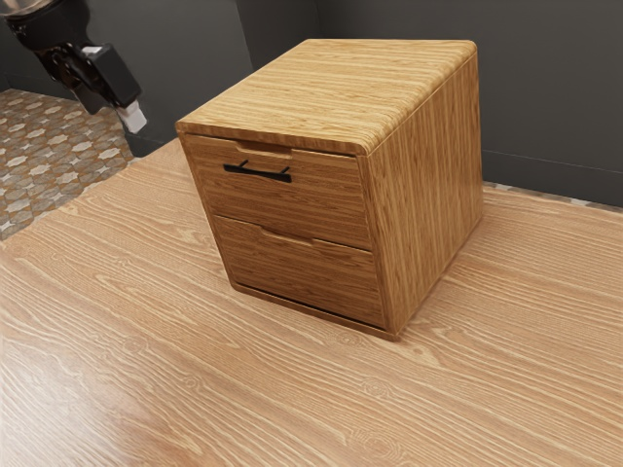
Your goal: Pull the drawer handle with one arm to open the drawer
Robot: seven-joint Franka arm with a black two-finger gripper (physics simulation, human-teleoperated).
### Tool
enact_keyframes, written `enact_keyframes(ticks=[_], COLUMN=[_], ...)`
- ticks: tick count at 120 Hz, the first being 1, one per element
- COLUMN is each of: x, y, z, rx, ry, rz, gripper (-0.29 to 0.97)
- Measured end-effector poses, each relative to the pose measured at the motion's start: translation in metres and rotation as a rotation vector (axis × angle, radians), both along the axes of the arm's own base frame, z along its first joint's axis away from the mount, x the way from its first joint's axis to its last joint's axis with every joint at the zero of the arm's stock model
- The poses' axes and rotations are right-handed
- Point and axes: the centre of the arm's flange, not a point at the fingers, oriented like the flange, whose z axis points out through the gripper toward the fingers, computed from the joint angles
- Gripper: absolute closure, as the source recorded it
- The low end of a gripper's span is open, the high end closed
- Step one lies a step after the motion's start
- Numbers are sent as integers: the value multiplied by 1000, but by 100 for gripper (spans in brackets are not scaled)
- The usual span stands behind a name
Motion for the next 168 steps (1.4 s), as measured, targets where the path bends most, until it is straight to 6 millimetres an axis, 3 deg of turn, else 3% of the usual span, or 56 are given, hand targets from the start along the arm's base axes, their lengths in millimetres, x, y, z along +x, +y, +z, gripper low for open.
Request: enact_keyframes(ticks=[9,29,47,56,79,86,91,100,108,125,134,156,168], x=[2,31,34,36,30,31,34,46,54,69,74,91,95], y=[-3,-13,-41,-50,-126,-138,-135,-104,-91,-99,-106,-85,-85], z=[-4,-38,-49,-54,-85,-87,-90,-111,-121,-124,-121,-129,-132], rx=[0,-1,-45,30,199,252,284,324,371,467,501,559,584], ry=[18,105,161,195,172,148,136,139,119,48,1,-30,-42], rz=[-12,-50,-116,-135,-532,-644,-702,-763,-832,-1003,-1078,-1175,-1230], gripper=[0,0,0,0,0,0,0,0,0,1,10,29,39])
